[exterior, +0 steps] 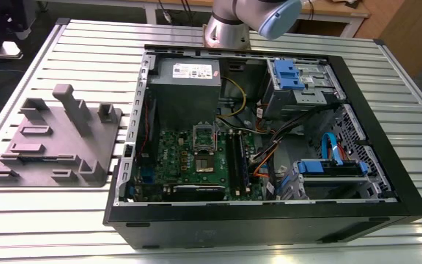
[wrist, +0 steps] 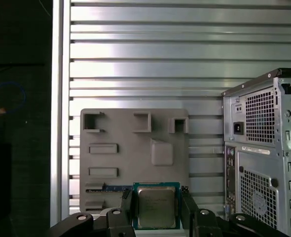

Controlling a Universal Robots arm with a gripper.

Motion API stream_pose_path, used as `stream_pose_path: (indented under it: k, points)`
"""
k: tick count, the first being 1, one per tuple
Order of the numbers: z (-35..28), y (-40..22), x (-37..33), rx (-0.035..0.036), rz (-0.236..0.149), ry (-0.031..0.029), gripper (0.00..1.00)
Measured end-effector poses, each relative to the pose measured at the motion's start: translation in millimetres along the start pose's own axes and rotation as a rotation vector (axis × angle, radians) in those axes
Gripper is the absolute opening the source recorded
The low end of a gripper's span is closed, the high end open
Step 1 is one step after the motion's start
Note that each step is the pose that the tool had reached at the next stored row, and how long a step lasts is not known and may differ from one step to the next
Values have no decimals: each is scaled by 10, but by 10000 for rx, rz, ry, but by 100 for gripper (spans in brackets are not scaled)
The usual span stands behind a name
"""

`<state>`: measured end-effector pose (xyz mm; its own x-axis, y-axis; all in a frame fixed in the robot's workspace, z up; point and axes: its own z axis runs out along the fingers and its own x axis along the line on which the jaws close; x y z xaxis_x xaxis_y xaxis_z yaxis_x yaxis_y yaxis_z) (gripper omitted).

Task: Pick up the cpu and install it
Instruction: 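Pick up the cpu and move it towards the insertion slot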

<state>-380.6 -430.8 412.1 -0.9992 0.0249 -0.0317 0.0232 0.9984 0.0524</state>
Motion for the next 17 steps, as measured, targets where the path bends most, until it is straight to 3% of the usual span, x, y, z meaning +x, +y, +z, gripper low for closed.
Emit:
stream_pose_path:
  k: [10,17]
  points:
    - [11,9,-353,1,0,1,47]
    - [22,15,-646,-1,0,-1,47]
